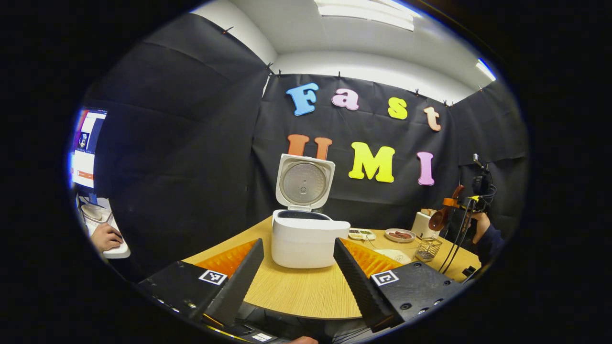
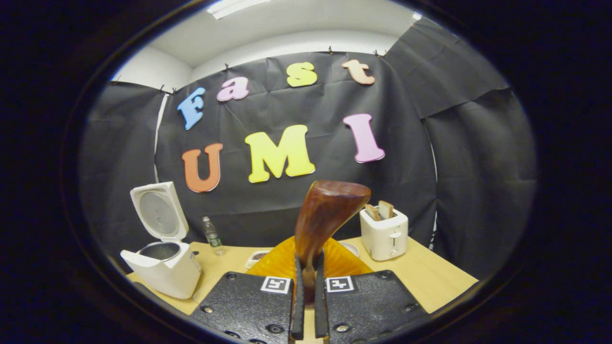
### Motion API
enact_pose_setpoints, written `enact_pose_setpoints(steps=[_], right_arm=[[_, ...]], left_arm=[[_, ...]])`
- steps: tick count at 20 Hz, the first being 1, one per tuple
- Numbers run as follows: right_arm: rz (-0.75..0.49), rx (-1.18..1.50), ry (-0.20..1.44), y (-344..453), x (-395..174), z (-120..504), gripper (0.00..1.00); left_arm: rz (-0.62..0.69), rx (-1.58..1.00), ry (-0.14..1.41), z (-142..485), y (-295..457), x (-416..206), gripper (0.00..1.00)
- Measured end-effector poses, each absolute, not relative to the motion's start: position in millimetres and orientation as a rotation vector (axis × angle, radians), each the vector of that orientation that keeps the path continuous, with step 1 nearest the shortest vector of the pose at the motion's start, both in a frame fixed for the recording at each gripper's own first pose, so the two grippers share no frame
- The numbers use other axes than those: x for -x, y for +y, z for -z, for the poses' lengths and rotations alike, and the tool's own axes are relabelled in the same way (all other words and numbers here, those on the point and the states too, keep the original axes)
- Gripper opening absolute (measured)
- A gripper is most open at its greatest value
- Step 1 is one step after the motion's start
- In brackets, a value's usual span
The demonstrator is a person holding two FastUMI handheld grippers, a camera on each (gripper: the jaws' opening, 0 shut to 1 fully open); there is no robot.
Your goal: Close the left gripper, press the button to open the rice cooker; take a wooden spoon from the chopstick holder with the right hand, scoop a spoonful of rice and pour it into the rice cooker, then put the wooden spoon back into the chopstick holder.
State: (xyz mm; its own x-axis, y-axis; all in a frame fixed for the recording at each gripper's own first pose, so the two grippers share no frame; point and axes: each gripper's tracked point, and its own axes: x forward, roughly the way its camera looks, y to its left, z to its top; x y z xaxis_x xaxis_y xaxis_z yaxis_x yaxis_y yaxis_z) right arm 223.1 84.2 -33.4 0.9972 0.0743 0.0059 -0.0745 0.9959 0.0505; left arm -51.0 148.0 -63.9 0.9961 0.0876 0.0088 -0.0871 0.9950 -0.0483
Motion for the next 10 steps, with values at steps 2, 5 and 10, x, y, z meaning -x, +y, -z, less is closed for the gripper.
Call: enact_pose_setpoints(steps=[2,5,10], right_arm=[[-0.127,-0.024,-0.01,113.9,-216.9,27.2,0.14],[-0.176,0.03,-0.034,150.7,-220.5,31.7,0.14],[-0.212,0.106,0.11,185.3,-247.0,117.2,0.14]], left_arm=[[-0.082,0.038,-0.003,66.5,146.9,48.1,0.94],[-0.062,0.028,-0.004,64.2,139.8,48.1,0.94],[-0.046,0.006,-0.001,62.1,133.0,46.5,0.94]])
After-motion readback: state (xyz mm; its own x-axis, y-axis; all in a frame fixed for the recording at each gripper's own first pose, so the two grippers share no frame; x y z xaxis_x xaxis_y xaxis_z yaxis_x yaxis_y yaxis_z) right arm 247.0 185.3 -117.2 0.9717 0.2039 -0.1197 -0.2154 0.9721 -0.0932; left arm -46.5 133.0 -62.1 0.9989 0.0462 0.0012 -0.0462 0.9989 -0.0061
